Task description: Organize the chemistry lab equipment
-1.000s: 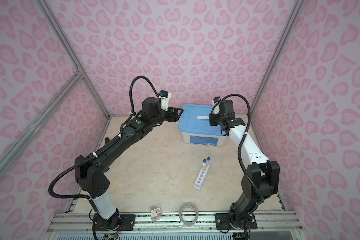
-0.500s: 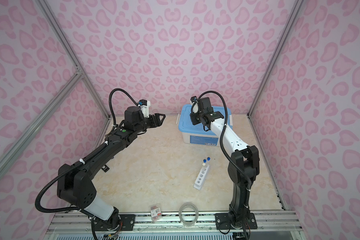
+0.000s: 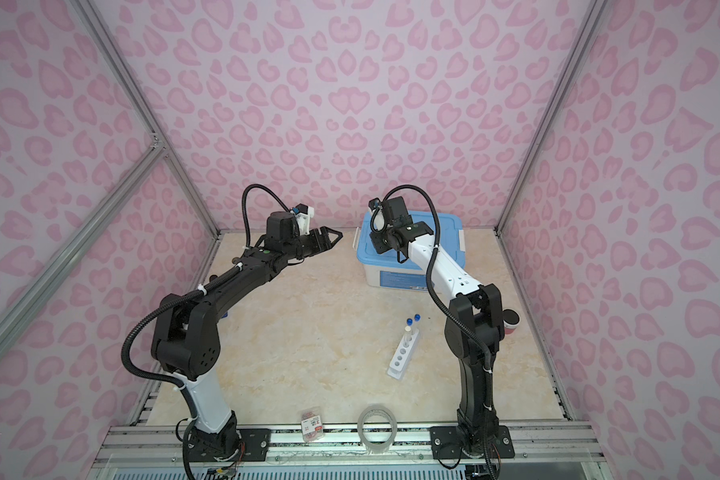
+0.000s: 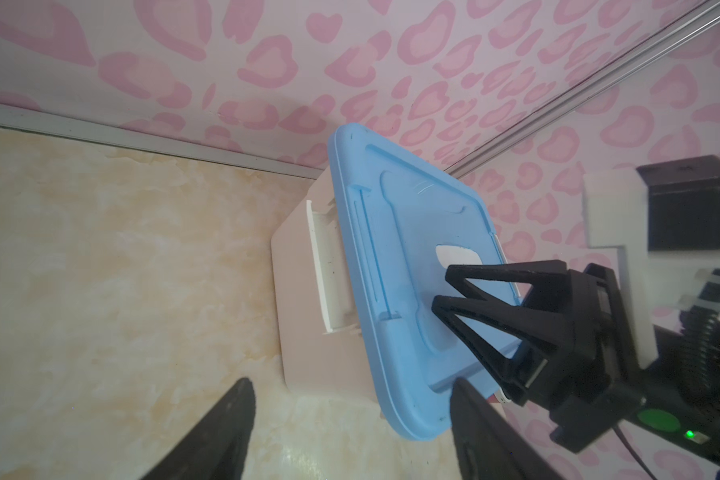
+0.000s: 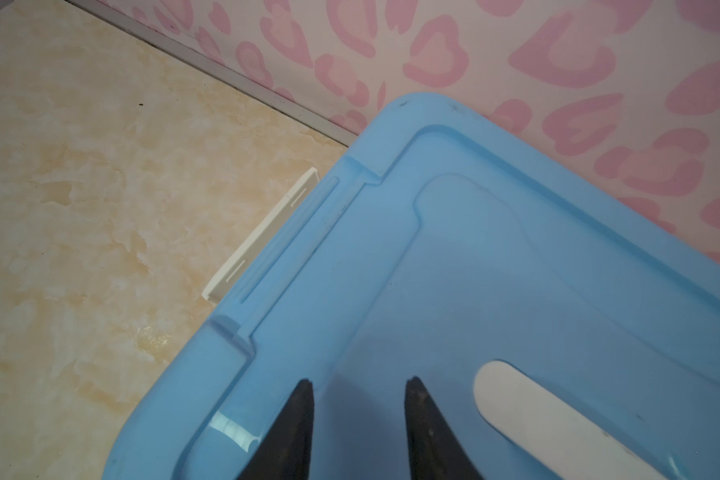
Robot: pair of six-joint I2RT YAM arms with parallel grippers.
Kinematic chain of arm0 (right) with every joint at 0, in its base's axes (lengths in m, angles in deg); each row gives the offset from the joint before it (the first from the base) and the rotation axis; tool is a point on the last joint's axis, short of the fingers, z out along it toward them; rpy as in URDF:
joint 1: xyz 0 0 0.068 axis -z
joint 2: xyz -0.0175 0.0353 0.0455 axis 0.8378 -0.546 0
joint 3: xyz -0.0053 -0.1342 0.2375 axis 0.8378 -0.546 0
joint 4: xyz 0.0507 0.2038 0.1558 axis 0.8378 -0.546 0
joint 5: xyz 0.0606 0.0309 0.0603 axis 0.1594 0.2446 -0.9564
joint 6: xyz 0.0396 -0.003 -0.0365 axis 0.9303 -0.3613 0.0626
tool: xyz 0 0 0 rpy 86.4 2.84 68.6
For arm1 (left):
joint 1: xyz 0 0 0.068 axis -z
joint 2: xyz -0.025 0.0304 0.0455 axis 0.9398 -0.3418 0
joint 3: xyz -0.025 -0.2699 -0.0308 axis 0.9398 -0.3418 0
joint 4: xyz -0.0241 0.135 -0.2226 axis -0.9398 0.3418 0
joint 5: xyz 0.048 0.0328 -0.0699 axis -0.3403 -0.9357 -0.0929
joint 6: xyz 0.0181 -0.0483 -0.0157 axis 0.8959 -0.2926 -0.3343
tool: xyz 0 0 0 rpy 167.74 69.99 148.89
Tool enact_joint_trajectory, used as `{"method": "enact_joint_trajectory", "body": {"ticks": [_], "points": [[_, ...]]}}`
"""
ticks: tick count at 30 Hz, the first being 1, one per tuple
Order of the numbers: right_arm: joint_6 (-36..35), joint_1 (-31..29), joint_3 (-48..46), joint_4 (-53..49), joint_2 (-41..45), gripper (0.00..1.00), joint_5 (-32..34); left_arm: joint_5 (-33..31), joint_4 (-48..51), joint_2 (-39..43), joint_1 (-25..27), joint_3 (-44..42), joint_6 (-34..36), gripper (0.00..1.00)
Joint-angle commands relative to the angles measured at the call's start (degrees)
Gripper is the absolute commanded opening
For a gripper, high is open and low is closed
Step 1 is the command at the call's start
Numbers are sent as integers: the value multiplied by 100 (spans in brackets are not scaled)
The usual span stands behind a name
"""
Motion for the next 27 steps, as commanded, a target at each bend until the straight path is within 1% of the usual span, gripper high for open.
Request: {"method": "enact_joint_trajectory", "body": {"ticks": [1, 5, 15, 27], "points": [[-57, -56, -43, -47, -73, 38, 43, 365, -243, -298, -10, 246, -70, 76], [-70, -62, -60, -106, -108, 38, 71, 558, -288, -652, -28, 530, -190, 76], [-44, -66, -143, -73, -126, 38, 45, 1269, -647, -1521, -81, 1123, -726, 76], [-35, -75, -1, -90, -267, 39, 10, 1638, -1077, -1818, -36, 1252, -931, 76]]}}
